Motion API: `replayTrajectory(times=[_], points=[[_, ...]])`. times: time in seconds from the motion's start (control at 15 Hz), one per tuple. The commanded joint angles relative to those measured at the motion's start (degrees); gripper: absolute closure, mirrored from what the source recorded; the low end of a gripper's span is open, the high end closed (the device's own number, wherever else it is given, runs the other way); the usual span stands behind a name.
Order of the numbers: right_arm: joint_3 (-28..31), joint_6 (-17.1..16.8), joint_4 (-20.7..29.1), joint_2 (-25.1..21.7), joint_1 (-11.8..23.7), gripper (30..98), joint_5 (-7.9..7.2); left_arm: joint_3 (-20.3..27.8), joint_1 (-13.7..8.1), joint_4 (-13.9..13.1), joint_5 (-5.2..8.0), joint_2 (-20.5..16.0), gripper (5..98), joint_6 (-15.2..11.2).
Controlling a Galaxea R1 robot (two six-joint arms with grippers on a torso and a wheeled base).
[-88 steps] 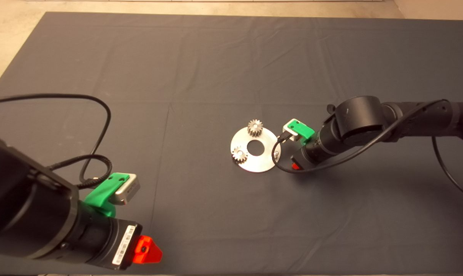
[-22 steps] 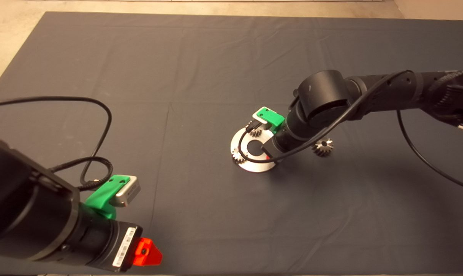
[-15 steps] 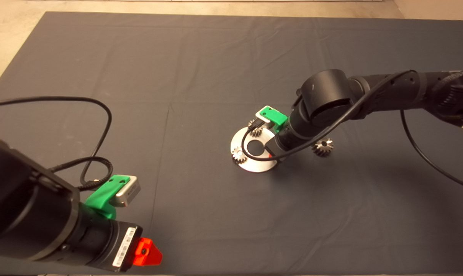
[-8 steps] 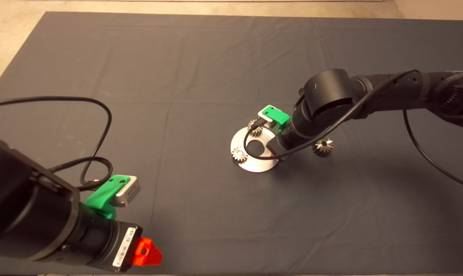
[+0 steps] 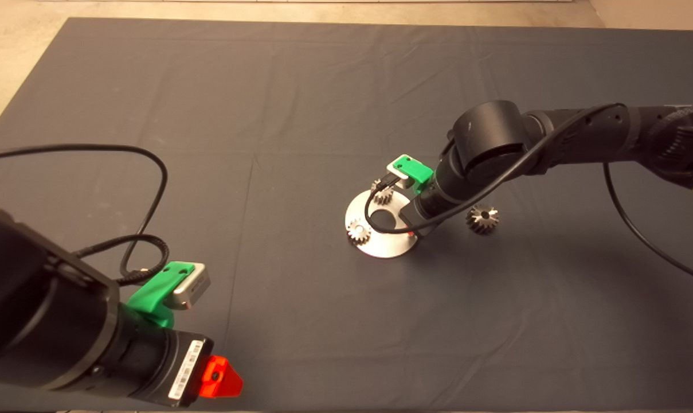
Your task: Remove an incorrectly installed larger gear and replace it with the correct smaller gear
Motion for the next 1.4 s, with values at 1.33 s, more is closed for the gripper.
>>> replayTrajectory(times=[1.33], points=[[1.1,2.3,-1.6,3.4,1.2,86.9,-2.94,1.0,-0.2,-0.7,0.06,0.0,5.4,-0.1]])
